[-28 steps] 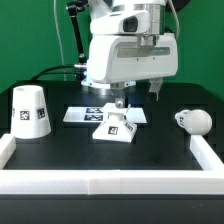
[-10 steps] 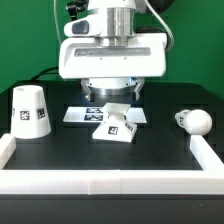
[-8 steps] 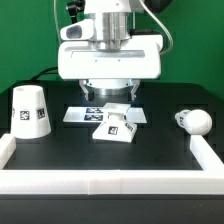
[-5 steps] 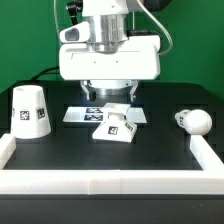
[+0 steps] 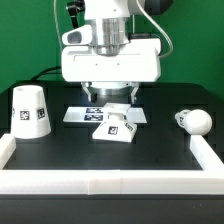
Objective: Assemble lamp
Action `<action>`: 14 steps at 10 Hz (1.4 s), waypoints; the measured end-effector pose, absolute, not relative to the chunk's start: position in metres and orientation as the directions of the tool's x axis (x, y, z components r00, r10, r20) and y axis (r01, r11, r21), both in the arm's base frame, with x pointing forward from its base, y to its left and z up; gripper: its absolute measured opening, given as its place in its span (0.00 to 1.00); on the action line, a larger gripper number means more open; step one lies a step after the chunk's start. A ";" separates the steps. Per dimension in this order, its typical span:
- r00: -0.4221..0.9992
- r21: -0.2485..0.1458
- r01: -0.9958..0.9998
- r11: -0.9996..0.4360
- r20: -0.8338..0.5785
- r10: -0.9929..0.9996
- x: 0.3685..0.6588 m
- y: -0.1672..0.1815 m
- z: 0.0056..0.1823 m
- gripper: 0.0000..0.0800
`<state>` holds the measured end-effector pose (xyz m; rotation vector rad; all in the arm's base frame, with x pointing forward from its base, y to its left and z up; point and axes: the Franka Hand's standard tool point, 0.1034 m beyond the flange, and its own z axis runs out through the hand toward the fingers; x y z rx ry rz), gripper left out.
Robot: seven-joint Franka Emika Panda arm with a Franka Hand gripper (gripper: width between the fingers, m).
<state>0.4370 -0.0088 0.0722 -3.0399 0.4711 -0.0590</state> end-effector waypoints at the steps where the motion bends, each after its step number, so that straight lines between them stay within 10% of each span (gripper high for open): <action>1: 0.953 -0.068 -0.299 -0.952 0.025 -0.301 0.434 -0.009 0.070 0.87; 10: 0.961 -0.056 -0.276 -0.960 0.002 -0.276 0.425 0.002 0.049 0.87; 11: 0.962 -0.055 -0.272 -0.961 0.004 -0.273 0.425 0.002 0.049 0.72; 14: 0.964 -0.055 -0.265 -0.963 0.005 -0.266 0.425 0.001 0.049 0.67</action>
Offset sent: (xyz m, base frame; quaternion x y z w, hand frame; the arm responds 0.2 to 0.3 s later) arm -0.0043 0.0039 -0.0104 -0.0055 0.0016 0.0079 1.0000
